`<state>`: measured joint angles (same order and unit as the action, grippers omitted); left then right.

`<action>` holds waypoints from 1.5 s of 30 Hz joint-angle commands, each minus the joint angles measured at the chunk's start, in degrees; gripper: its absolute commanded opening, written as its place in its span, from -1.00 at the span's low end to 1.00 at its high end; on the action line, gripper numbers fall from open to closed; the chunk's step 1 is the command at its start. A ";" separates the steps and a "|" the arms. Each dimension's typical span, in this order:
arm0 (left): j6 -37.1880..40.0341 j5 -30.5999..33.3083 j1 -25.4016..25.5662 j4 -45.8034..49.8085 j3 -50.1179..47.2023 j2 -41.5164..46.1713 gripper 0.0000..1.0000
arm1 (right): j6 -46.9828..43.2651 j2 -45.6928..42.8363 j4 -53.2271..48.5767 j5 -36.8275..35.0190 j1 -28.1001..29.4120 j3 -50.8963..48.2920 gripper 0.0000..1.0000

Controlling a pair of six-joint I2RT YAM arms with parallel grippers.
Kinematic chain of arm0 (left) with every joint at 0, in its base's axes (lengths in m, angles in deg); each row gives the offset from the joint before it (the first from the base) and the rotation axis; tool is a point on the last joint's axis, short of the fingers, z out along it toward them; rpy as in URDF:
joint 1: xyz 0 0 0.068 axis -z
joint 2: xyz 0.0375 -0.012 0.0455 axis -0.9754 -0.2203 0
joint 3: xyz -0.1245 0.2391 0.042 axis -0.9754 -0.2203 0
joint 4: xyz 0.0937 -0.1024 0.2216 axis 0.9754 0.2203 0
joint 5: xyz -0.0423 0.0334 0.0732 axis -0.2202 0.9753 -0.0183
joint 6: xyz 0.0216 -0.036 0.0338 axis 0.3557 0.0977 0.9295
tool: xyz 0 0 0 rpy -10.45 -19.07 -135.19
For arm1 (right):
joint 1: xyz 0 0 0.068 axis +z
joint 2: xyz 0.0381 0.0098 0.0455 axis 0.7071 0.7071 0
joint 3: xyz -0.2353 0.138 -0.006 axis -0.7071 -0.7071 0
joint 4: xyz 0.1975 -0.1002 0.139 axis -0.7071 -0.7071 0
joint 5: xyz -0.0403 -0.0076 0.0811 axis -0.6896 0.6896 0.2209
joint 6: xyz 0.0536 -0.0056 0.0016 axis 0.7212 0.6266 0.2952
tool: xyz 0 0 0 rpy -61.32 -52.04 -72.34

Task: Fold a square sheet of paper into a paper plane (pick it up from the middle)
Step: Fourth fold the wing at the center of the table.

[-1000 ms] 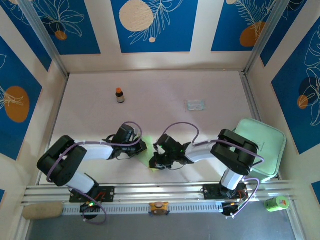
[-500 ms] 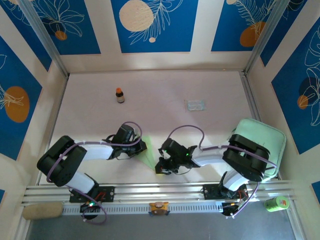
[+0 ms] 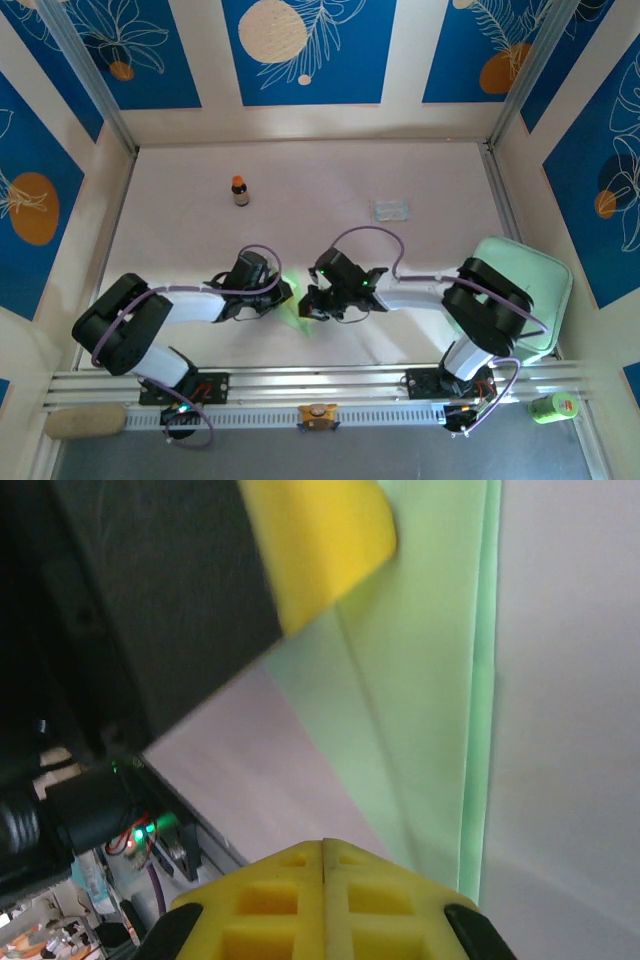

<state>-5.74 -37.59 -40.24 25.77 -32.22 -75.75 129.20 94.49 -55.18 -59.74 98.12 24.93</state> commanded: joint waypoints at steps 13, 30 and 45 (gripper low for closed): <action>3.88 1.35 0.23 4.01 1.14 3.05 -0.90 | 1.72 9.15 -0.31 -0.59 -1.47 -1.90 -0.95; 5.19 -5.39 2.12 7.77 3.56 -1.08 -1.00 | 1.03 8.53 3.73 2.03 -3.53 -5.93 -0.96; 13.58 -5.29 -5.53 7.04 3.83 -1.60 -1.00 | 0.73 8.50 1.86 1.21 -3.12 -7.00 -0.97</action>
<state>3.82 -42.94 -43.69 31.85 -29.14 -76.80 130.49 101.53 -43.38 -56.35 94.89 20.58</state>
